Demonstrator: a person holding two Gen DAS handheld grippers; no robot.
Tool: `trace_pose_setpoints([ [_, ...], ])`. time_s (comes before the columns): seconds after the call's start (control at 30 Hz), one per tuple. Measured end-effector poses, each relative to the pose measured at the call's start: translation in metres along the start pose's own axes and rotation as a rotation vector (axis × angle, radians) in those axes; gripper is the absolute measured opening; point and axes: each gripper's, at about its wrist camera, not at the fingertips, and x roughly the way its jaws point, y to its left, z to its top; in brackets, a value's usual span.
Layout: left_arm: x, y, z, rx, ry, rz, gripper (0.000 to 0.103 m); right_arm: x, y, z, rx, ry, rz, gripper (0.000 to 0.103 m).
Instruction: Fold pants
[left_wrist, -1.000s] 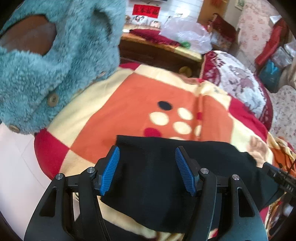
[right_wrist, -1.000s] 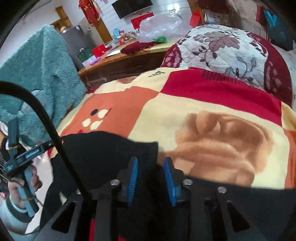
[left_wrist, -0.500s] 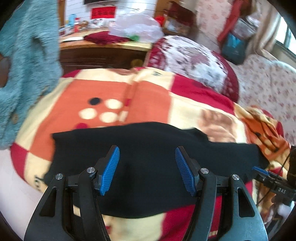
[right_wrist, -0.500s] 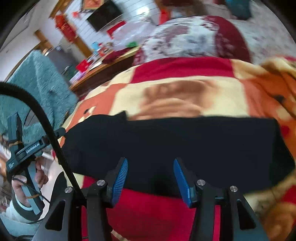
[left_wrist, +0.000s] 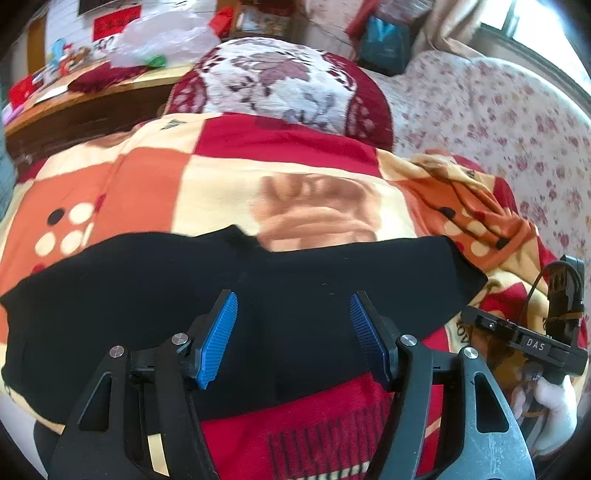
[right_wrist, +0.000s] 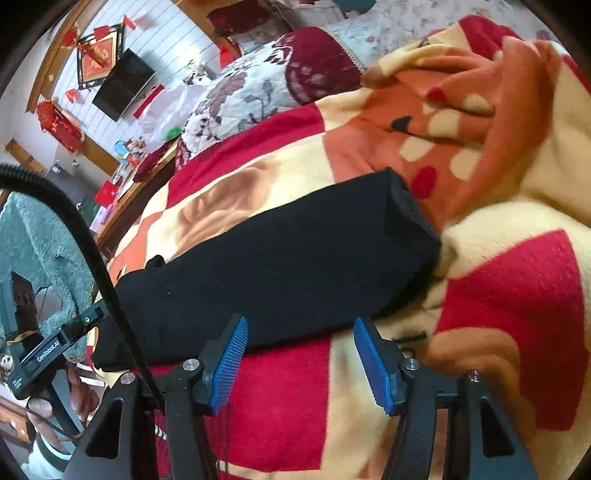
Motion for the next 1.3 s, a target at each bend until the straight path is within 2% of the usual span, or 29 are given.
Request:
trace_pose_setpoints([
  [0.27, 0.005, -0.021, 0.001, 0.044, 0.006, -0.009, 0.064, -0.009, 0.003, 0.000, -0.042, -0.039, -0.055, 0.059],
  [0.93, -0.011, -0.041, -0.001, 0.067, -0.019, 0.002, 0.064, -0.019, 0.019, -0.004, -0.099, -0.074, -0.068, 0.061],
  [1.13, -0.018, -0.046, -0.004, 0.082, -0.038, 0.009, 0.064, -0.020, 0.025, -0.005, -0.126, -0.074, -0.072, 0.065],
  [1.3, -0.013, -0.043, -0.003, 0.078, -0.032, 0.001, 0.064, -0.020, 0.029, -0.007, -0.150, -0.074, -0.107, 0.065],
])
